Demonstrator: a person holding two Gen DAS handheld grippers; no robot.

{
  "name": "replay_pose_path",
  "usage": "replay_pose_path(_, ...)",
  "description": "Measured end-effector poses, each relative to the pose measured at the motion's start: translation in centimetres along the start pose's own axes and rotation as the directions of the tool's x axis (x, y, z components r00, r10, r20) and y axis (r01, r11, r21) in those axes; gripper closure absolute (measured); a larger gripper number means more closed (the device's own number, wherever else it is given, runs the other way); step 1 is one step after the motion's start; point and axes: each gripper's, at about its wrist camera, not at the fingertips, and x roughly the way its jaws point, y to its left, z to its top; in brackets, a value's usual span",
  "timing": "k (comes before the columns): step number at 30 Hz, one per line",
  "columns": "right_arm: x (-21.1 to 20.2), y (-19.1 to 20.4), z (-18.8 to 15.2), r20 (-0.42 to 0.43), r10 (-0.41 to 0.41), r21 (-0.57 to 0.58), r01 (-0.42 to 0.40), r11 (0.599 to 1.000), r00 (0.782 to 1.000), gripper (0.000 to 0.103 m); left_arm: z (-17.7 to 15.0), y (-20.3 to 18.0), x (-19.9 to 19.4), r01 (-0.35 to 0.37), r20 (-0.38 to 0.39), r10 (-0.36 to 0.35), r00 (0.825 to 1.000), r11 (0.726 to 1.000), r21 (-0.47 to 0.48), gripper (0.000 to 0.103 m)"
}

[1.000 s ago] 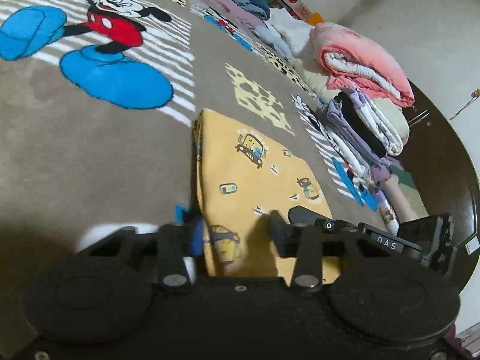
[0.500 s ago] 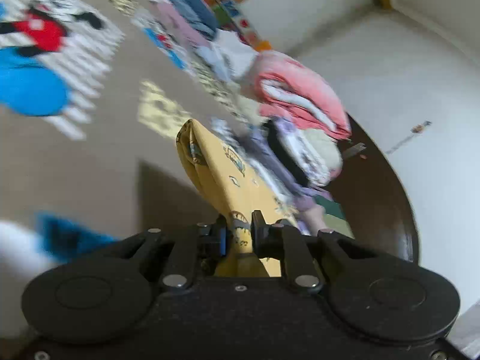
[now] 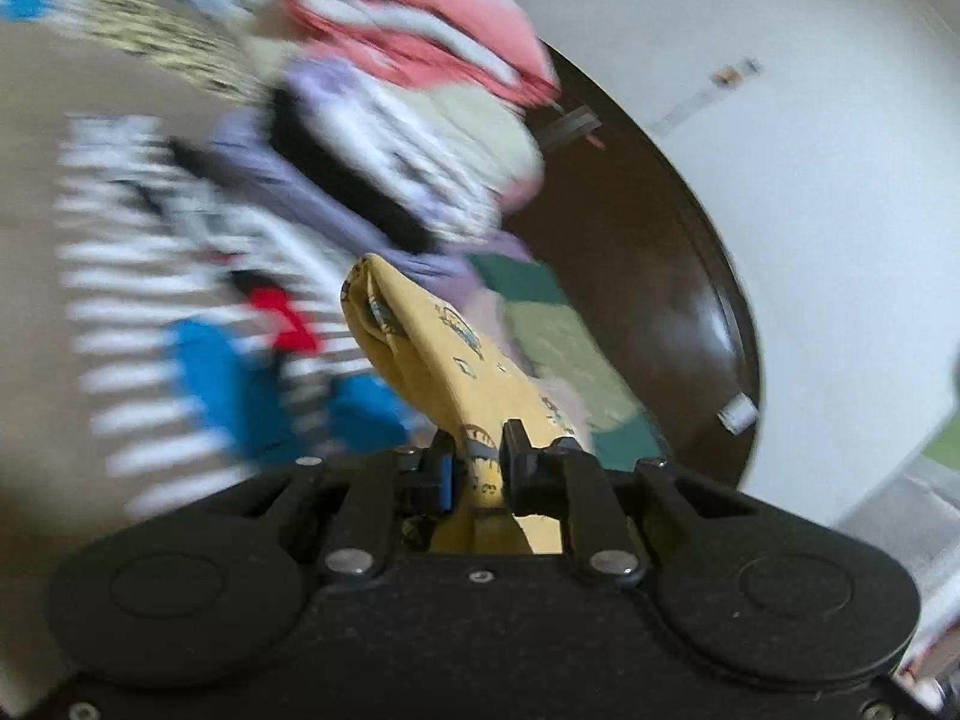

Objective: Fold clothes
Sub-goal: 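Grasp the folded pants with both grippers and lift them, then lower the folded pants onto the beige folded blanket and open both grippers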

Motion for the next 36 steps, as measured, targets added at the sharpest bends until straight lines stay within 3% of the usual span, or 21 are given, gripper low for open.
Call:
replay_pose_path(2, -1.6, -2.0, 1.8, 0.105, -0.020, 0.028, 0.017, 0.999, 0.994, 0.082, 1.8, -1.2, 4.4, 0.028, -0.047, -0.026, 0.999, 0.998, 0.047, 0.091)
replay_pose_path(6, -3.6, -4.9, 5.3, 0.261, -0.069, 0.065, 0.053, 0.996, 0.963, 0.082, 4.5, -3.9, 12.1, 0.123, -0.127, -0.105, 0.986, 0.982, 0.145, 0.091)
replay_pose_path(10, -4.4, -6.5, 8.7, 0.389, -0.104, 0.044, 0.095, 0.995, 0.915, 0.082, 6.9, -5.8, 18.3, 0.205, -0.182, -0.169, 0.969, 0.958, 0.199, 0.091)
replay_pose_path(14, -5.2, -8.0, 12.1, 0.506, -0.133, 0.025, 0.140, 0.990, 0.852, 0.082, 8.3, -6.2, 22.5, 0.251, -0.206, -0.205, 0.957, 0.941, 0.226, 0.090)
replay_pose_path(15, -5.0, -8.2, 12.7, 0.510, -0.144, 0.007, 0.163, 0.987, 0.848, 0.082, 8.6, -5.9, 23.4, 0.258, -0.206, -0.213, 0.955, 0.940, 0.225, 0.090)
replay_pose_path(16, -4.4, -8.1, 12.8, 0.503, -0.167, -0.016, 0.203, 0.979, 0.848, 0.082, 8.7, -5.3, 24.4, 0.254, -0.207, -0.206, 0.956, 0.937, 0.239, 0.090)
replay_pose_path(17, -3.8, -8.0, 12.9, 0.497, -0.191, -0.040, 0.242, 0.969, 0.847, 0.082, 8.5, -4.6, 25.4, 0.211, -0.215, -0.154, 0.964, 0.938, 0.274, 0.090)
replay_pose_path(19, -2.7, -7.9, 13.1, 0.485, -0.238, -0.088, 0.317, 0.944, 0.841, 0.077, 7.3, -3.1, 26.9, 0.099, -0.225, -0.017, 0.974, 0.928, 0.360, 0.081)
replay_pose_path(21, -1.5, -7.7, 13.3, 0.476, -0.285, -0.136, 0.390, 0.911, 0.832, 0.071, 5.3, -1.6, 27.7, -0.025, -0.216, 0.137, 0.967, 0.891, 0.452, 0.079)
replay_pose_path(23, -0.4, -7.6, 13.5, 0.469, -0.331, -0.185, 0.458, 0.870, 0.819, 0.072, 4.9, -1.4, 25.9, -0.053, -0.142, 0.129, 0.981, 0.892, 0.449, 0.069)
replay_pose_path(24, 0.2, -7.5, 13.6, 0.467, -0.354, -0.209, 0.490, 0.847, 0.811, 0.064, 4.9, -1.7, 24.9, -0.078, -0.092, 0.134, 0.987, 0.885, 0.459, 0.059)
replay_pose_path(25, 0.7, -7.4, 13.7, 0.464, -0.376, -0.233, 0.521, 0.821, 0.802, 0.062, 4.9, -1.9, 23.9, -0.103, -0.042, 0.138, 0.989, 0.878, 0.468, 0.058)
replay_pose_path(28, 2.5, -7.2, 14.0, 0.462, -0.442, -0.304, 0.605, 0.736, 0.769, 0.062, 4.1, -3.7, 22.0, -0.155, 0.071, 0.140, 0.988, 0.811, 0.564, 0.058)
replay_pose_path(31, 4.3, -7.0, 14.2, 0.458, -0.501, -0.375, 0.670, 0.641, 0.735, 0.064, 2.4, -5.0, 22.4, -0.105, 0.050, 0.096, 0.994, 0.759, 0.643, 0.058)
replay_pose_path(32, 5.5, -6.9, 13.9, 0.431, -0.517, -0.406, 0.671, 0.621, 0.739, 0.064, 1.5, -5.3, 22.8, -0.093, 0.035, 0.095, 0.995, 0.734, 0.672, 0.058)
replay_pose_path(34, 7.2, -7.9, 13.8, 0.381, -0.570, -0.406, 0.686, 0.604, 0.728, 0.063, -0.9, -4.3, 24.6, -0.126, -0.021, 0.207, 0.978, 0.670, 0.731, 0.056)
replay_pose_path(35, 7.7, -8.4, 14.0, 0.358, -0.593, -0.400, 0.692, 0.601, 0.721, 0.063, -1.9, -4.1, 24.6, -0.149, 0.007, 0.216, 0.976, 0.647, 0.748, 0.056)
replay_pose_path(36, 8.3, -9.0, 14.1, 0.335, -0.615, -0.394, 0.699, 0.597, 0.714, 0.063, -1.9, -4.4, 24.0, -0.157, 0.015, 0.215, 0.976, 0.662, 0.733, 0.056)
